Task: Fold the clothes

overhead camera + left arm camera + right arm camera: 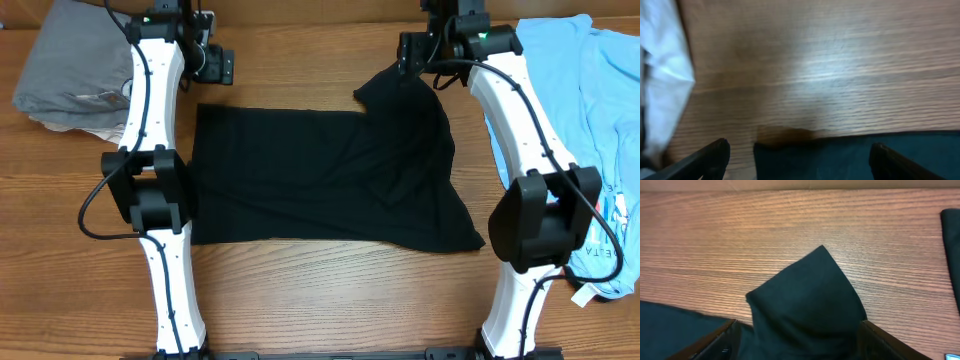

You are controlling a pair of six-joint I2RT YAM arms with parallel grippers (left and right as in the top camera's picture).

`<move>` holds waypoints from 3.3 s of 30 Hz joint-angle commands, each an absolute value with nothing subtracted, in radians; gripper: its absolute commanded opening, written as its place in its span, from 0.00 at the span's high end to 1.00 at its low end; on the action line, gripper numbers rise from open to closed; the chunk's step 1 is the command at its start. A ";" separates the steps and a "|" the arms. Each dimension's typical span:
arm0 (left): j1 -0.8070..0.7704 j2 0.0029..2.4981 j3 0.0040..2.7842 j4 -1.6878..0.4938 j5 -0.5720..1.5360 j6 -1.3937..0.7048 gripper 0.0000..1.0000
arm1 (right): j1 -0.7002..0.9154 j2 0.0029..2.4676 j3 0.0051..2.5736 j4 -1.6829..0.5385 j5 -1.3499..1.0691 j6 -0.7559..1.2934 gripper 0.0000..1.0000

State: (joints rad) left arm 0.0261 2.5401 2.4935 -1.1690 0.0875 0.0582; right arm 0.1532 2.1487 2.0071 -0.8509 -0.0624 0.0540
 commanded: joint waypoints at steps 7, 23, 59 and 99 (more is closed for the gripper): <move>0.018 2.671 2.503 -1.227 0.105 0.030 0.11 | 0.156 2.201 2.030 -0.788 -0.045 0.048 0.23; 0.019 2.678 2.495 -1.305 0.100 0.030 0.77 | 0.156 2.271 2.030 -0.669 -0.045 0.052 0.24; 0.017 2.659 2.527 -1.338 0.094 -0.049 0.96 | 0.155 2.621 2.030 -0.294 0.078 0.018 0.68; 0.046 2.487 2.638 -1.691 -0.012 -0.020 0.96 | 0.070 2.352 2.500 -1.694 -0.192 0.080 0.96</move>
State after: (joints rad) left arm 0.0402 2.5084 2.6244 -1.6638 0.0250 -0.0269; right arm 0.0776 2.3775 2.5145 -1.6939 -0.1532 0.0669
